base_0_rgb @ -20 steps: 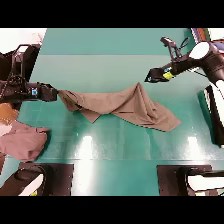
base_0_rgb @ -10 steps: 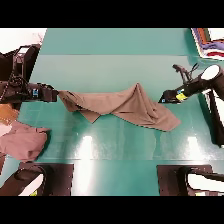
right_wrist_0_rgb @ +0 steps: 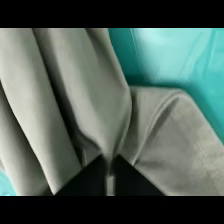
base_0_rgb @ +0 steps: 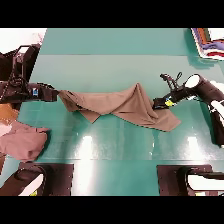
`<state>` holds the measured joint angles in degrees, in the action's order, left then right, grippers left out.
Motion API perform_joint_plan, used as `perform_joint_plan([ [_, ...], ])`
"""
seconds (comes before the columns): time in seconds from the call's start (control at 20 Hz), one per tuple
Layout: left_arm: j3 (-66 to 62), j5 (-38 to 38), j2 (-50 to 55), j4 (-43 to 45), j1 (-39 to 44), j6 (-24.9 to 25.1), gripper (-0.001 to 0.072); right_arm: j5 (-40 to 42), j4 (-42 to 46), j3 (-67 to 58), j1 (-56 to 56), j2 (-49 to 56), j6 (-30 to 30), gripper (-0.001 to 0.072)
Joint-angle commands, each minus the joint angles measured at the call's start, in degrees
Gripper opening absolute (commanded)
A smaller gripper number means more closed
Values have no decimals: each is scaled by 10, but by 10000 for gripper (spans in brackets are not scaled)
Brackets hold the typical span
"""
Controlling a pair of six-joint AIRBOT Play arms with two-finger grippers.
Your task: Fold the shirts.
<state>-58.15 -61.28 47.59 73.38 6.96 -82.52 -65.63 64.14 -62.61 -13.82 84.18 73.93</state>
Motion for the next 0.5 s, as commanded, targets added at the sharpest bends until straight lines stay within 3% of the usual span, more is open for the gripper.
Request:
perform_joint_plan([
  [0.0, -2, 4, 0, 0, 0, 0, 23, 42, 11, 1, -7, -18, -1, 14],
  [0.2, -73, 3, -12, 49, 0, -28, 22, 34, 74, -30, 19, -127, 2, 14],
  [0.45, -268, 4, -66, 95, 0, -41, 22, -31, 90, -187, 103, -274, 2, 13],
])
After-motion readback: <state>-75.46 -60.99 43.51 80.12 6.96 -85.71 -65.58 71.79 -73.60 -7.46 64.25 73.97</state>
